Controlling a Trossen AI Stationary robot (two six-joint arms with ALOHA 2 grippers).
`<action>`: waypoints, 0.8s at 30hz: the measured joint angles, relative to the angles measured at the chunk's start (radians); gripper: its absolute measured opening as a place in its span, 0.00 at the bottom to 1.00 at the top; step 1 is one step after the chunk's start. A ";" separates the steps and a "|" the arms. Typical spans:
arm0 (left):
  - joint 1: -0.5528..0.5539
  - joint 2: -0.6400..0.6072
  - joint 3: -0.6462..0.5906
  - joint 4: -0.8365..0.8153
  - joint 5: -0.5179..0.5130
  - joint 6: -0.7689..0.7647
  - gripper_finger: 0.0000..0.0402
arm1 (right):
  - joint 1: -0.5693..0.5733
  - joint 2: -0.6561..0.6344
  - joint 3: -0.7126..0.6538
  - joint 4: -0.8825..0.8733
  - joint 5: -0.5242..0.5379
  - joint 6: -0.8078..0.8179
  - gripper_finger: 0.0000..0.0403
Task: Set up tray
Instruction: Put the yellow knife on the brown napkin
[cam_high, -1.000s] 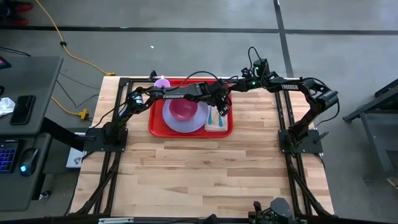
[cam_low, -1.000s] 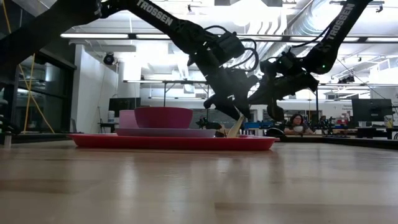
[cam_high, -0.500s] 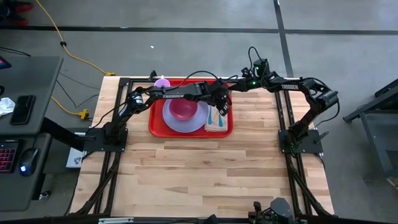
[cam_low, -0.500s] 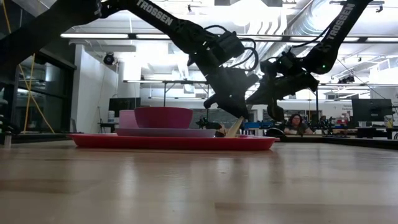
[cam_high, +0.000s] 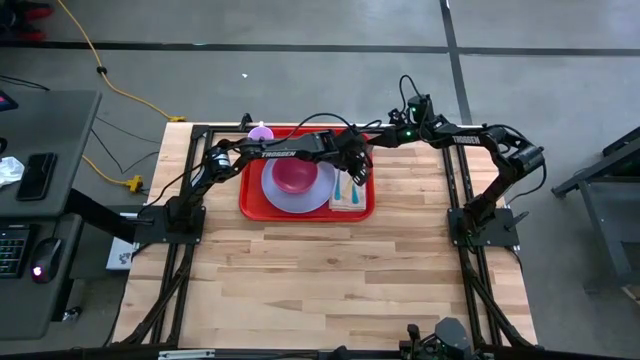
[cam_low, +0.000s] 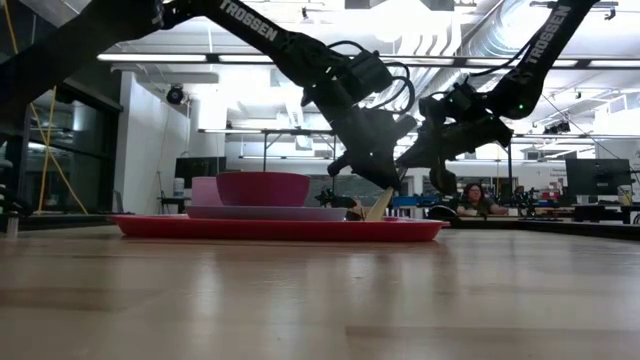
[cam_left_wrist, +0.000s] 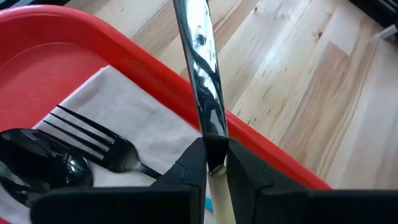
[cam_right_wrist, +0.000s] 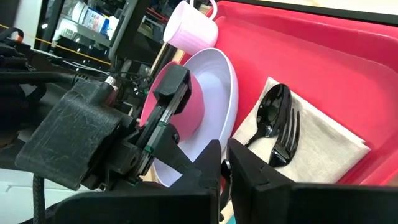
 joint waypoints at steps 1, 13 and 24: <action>0.000 0.000 0.000 0.000 0.004 -0.003 0.18 | 0.000 0.000 0.000 0.000 0.000 0.000 0.00; 0.012 0.000 0.111 -0.151 0.022 -0.024 0.13 | -0.001 -0.001 0.002 0.016 -0.014 0.019 0.00; 0.028 0.000 0.119 -0.139 0.081 -0.122 0.13 | -0.006 0.000 0.000 0.119 -0.005 0.081 0.01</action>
